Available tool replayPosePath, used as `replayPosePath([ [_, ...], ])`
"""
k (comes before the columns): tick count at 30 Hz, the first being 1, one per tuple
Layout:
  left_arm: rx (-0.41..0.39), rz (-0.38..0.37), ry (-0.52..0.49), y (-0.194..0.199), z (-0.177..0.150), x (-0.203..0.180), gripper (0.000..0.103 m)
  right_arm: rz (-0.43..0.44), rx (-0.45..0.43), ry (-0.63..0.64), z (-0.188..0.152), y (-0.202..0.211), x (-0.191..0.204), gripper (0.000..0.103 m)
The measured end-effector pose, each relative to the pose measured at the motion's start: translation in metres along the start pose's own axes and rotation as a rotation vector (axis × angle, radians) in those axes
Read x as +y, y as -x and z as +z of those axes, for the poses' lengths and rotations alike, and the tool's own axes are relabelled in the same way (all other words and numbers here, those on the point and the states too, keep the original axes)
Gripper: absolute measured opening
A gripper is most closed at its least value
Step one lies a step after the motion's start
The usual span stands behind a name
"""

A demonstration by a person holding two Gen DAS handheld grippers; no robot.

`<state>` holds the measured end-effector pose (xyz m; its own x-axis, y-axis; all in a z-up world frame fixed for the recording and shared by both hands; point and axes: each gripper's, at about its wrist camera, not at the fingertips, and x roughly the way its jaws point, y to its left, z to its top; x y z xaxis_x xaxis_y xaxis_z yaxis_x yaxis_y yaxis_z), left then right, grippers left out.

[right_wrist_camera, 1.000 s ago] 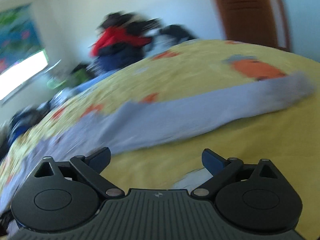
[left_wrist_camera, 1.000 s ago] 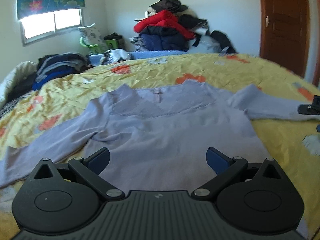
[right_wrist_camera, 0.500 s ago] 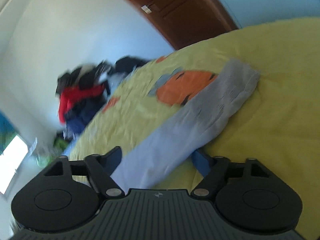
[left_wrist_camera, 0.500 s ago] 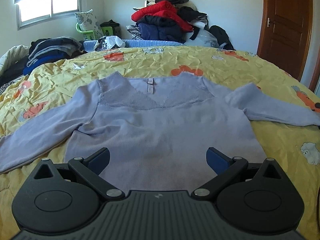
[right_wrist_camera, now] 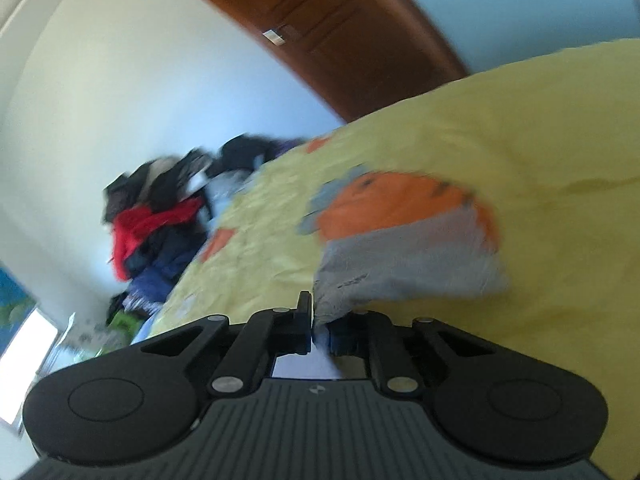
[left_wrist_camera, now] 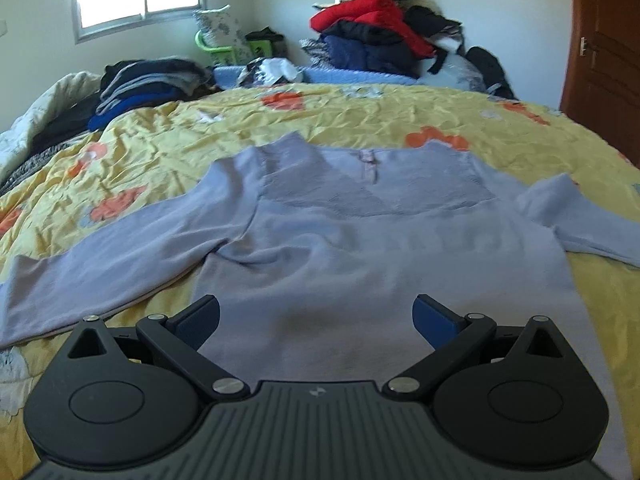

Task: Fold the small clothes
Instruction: 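Lift the sleeve with the right tool and carry it across the sweater body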

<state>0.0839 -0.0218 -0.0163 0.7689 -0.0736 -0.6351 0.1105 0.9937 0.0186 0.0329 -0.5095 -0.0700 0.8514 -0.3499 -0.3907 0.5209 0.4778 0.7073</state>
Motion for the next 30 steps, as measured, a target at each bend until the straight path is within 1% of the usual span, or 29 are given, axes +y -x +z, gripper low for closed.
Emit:
replayPosePath([
  [3, 0.005, -0.006, 0.02, 0.001, -0.001, 0.006, 0.103, 0.066, 0.067, 0.042, -0.015, -0.002, 0.027, 0.012],
  [5, 0.005, -0.003, 0.022, 0.001, 0.0, 0.008, 0.103, 0.112, 0.127, 0.072, -0.03, -0.009, 0.046, 0.012],
  [6, 0.005, 0.001, 0.02, 0.001, -0.001, 0.008, 0.103, 0.136, 0.164, 0.085, -0.038, -0.013, 0.057, 0.012],
  [7, 0.006, 0.007, 0.014, 0.0, -0.001, 0.008, 0.103, 0.152, 0.189, 0.093, -0.041, -0.018, 0.068, 0.013],
  [11, 0.007, 0.039, -0.001, 0.0, -0.001, 0.011, 0.103, 0.218, 0.285, 0.137, -0.072, -0.03, 0.105, 0.013],
  [17, 0.0, 0.072, 0.006, 0.001, 0.0, 0.022, 0.103, 0.293, 0.387, 0.201, -0.11, -0.034, 0.157, 0.013],
  [20, 0.004, 0.086, 0.019, 0.0, 0.0, 0.031, 0.103, 0.321, 0.418, 0.219, -0.122, -0.03, 0.174, 0.013],
  [21, 0.005, 0.093, 0.024, 0.0, 0.0, 0.034, 0.103, 0.334, 0.427, 0.221, -0.131, -0.019, 0.174, 0.013],
  [24, 0.006, 0.105, 0.047, -0.001, -0.001, 0.043, 0.103, 0.367, 0.462, 0.233, -0.144, -0.018, 0.196, 0.013],
  [28, 0.008, 0.112, 0.075, 0.001, -0.001, 0.056, 0.103, 0.408, 0.471, 0.28, -0.165, -0.02, 0.231, 0.013],
  [30, 0.004, 0.123, 0.078, 0.002, -0.001, 0.06, 0.103, 0.415, 0.474, 0.302, -0.175, -0.022, 0.245, 0.013],
])
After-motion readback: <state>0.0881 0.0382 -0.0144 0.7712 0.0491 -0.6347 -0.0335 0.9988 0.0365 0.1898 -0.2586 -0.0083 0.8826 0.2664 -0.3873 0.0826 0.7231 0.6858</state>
